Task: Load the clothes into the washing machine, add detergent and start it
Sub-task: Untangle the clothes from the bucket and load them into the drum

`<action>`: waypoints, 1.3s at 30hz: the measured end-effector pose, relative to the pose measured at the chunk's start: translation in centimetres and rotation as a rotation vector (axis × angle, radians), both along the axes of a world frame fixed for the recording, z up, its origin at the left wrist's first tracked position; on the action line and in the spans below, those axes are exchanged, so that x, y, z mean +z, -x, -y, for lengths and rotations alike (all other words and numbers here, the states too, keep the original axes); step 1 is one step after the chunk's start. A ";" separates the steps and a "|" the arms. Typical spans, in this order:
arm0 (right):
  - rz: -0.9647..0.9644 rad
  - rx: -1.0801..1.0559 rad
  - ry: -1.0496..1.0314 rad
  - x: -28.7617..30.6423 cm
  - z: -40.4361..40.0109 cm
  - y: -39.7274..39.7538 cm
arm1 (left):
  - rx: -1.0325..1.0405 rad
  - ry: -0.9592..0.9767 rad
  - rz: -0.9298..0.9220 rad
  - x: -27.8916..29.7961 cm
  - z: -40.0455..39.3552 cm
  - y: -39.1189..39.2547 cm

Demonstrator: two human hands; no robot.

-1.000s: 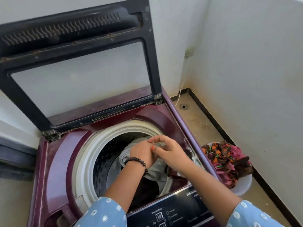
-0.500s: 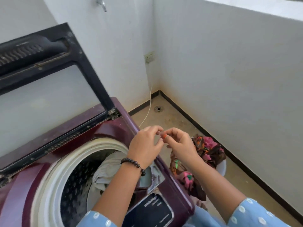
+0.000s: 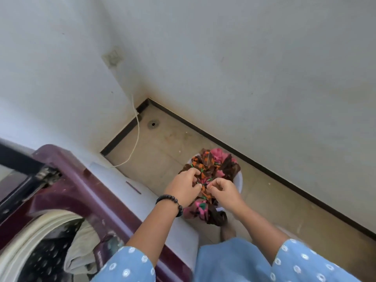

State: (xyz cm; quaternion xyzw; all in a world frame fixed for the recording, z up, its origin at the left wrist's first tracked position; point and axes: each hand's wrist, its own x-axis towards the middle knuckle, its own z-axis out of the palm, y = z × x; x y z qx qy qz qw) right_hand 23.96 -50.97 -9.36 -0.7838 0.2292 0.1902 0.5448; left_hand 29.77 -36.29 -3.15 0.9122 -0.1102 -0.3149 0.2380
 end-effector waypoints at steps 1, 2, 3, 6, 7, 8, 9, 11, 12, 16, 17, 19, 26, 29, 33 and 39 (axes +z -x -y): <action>-0.028 0.006 0.014 -0.9 0.7 -0.1 | -0.017 -0.019 -0.043 -0.9 0.8 -0.6; -0.052 0.019 0.027 -1.7 1.1 -0.2 | -0.031 -0.037 -0.075 -1.7 1.3 -1.1; -0.079 0.025 0.034 -2.7 1.7 -0.4 | -0.043 -0.054 -0.105 -2.7 2.0 -1.7; -0.158 0.034 0.050 -5.6 2.9 -1.5 | -0.055 -0.102 -0.166 -5.6 3.6 -3.3; -0.179 0.039 0.056 -6.4 3.1 -1.9 | -0.054 -0.114 -0.177 -6.5 3.9 -3.8; -0.199 0.046 0.058 -7.4 3.3 -2.5 | -0.052 -0.126 -0.186 -7.5 4.2 -4.3; -0.216 0.056 0.061 -8.2 3.5 -3.1 | -0.048 -0.138 -0.196 -8.6 4.4 -4.9; -0.253 0.078 0.063 -10.1 3.8 -4.4 | -0.045 -0.159 -0.215 -10.8 4.6 -6.0; -0.268 0.091 0.064 -10.9 3.8 -5.0 | -0.046 -0.164 -0.220 -11.6 4.6 -6.5; -0.334 0.142 0.071 -15.2 4.1 -7.7 | -0.045 -0.162 -0.244 -16.0 4.8 -8.7; -0.347 0.156 0.074 -16.1 4.2 -8.4 | -0.045 -0.159 -0.245 -16.9 4.9 -9.2; -0.370 0.182 0.084 -18.4 4.2 -9.9 | -0.046 -0.153 -0.247 -19.2 5.0 -10.4; -0.381 0.309 0.139 -25.6 3.5 -14.4 | -0.019 -0.146 -0.270 -26.4 4.2 -12.9; -0.371 0.417 0.197 -28.1 3.0 -15.7 | 0.000 -0.158 -0.283 -28.7 3.6 -13.1; -0.377 0.528 0.286 -30.6 2.5 -17.7 | 0.014 -0.164 -0.305 -30.9 2.9 -12.7; -0.436 0.581 0.335 -33.6 2.9 -20.0 | 0.063 -0.130 -0.348 -32.9 2.1 -11.5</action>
